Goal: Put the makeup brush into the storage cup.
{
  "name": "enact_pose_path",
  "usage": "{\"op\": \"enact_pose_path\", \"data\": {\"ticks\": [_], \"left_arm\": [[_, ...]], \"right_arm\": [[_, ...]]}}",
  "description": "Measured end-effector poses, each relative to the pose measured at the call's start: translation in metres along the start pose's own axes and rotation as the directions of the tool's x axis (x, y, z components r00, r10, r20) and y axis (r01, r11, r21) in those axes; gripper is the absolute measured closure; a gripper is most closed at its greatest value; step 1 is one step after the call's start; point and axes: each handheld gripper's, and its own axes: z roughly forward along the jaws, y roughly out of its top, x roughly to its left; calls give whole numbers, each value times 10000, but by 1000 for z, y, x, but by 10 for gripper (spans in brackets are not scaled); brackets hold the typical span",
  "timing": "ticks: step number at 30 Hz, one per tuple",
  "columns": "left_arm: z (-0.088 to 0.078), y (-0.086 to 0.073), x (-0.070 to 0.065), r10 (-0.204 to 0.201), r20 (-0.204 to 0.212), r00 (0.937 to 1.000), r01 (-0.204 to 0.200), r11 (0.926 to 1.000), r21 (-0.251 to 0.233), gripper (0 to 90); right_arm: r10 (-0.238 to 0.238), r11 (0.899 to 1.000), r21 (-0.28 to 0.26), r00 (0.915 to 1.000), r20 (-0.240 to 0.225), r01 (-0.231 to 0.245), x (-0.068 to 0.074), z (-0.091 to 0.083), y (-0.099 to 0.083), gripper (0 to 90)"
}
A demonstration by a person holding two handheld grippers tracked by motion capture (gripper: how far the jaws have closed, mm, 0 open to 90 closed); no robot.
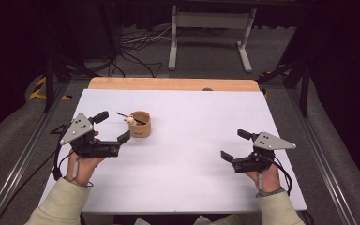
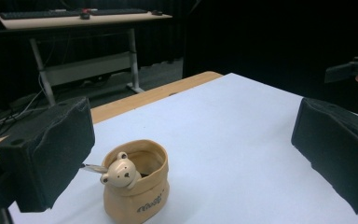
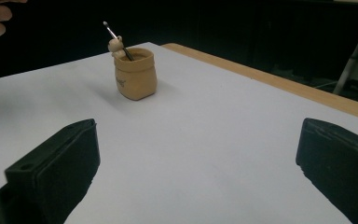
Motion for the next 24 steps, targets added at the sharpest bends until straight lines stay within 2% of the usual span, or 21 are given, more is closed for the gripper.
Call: {"op": "enact_pose_path", "data": {"ticks": [2,5,7,10,13,16,21,22,24], "left_arm": [[-4,-3,1,-34,71,10000,34,10000,-8,0],[-9,-9,1,-171,235,9996,173,9998,-97,0],[-12,-14,-1,-105,283,9995,107,9999,-82,0],[-16,-21,-1,-60,244,9997,62,9999,-114,0],[-21,-29,-2,-110,239,9997,111,9999,-17,0],[-25,-37,-4,-135,233,9996,135,9999,-7,0],[-31,-49,-5,-213,117,9997,213,9998,16,0],[-34,-57,-3,-299,91,9995,298,9995,48,0],[-35,-60,-2,-424,51,9991,424,9991,60,0]], "right_arm": [[-135,9999,-69,9999,42,136,-1,-2,-3,0],[-45,9999,-112,10000,49,46,-4,-4,-6,0],[-56,9996,-267,10000,15,57,-4,-5,-7,0],[-145,9988,-463,9997,-183,137,-3,-7,-8,0],[-461,9974,-574,9986,-246,446,-2,-9,-9,0],[-435,9976,-551,9980,-468,409,-3,-10,-11,0],[-494,9974,-539,9978,-450,469,-2,-12,-13,0],[-551,9971,-540,9979,-340,533,-1,-13,-15,0],[-577,9973,-479,9980,-268,564,-1,-14,-16,0]]}}
